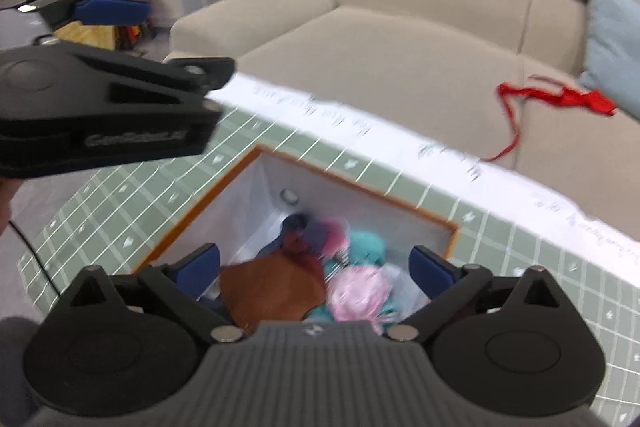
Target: Organize soft objects
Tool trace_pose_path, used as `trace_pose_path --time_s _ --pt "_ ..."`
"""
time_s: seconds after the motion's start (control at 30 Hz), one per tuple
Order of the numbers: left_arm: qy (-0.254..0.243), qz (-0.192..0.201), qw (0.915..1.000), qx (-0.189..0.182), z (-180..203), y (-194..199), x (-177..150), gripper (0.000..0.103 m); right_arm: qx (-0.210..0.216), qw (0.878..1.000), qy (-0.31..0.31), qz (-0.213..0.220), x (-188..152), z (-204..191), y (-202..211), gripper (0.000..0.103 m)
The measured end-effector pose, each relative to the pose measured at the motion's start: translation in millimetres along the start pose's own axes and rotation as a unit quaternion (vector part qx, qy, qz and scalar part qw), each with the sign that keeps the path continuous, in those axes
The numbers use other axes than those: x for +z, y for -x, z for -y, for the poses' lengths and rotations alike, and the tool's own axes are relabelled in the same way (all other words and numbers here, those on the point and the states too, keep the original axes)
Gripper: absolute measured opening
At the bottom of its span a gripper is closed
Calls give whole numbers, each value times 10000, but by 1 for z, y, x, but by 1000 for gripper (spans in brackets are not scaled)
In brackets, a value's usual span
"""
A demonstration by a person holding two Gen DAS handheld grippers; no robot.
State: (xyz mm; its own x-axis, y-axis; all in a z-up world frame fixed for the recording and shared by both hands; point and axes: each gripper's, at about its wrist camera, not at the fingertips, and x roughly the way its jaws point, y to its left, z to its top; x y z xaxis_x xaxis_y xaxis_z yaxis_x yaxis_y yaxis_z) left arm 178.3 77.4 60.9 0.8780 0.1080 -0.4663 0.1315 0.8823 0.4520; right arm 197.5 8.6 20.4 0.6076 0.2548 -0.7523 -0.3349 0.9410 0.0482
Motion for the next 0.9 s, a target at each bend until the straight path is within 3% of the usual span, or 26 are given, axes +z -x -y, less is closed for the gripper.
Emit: trace_pose_path --time_s 0.23,0.3,0.53,0.67,0.77,0.9 --pt "531 -55 9984 -202 -12 38 12 96 -397 9982 -152 412 -1 5 39 100" --pt "601 69 9979 -251 -17 54 10 96 -667 9950 -247 699 -7 4 56 100" --pt "1075 392 9928 -347 -18 101 -11 96 -918 9891 -335 1102 -43 -3 105 100" --pt "1307 281 9906 -281 -5 118 -30 96 -888 9923 -562 657 -69 -10 120 100" --pt "1605 -190 9860 -413 3 123 -47 96 -840 9939 -715 27 -90 -16 126 100" --pt "1807 -897 9777 -582 10 123 -67 96 -912 9929 -619 -450 -117 -29 125 100"
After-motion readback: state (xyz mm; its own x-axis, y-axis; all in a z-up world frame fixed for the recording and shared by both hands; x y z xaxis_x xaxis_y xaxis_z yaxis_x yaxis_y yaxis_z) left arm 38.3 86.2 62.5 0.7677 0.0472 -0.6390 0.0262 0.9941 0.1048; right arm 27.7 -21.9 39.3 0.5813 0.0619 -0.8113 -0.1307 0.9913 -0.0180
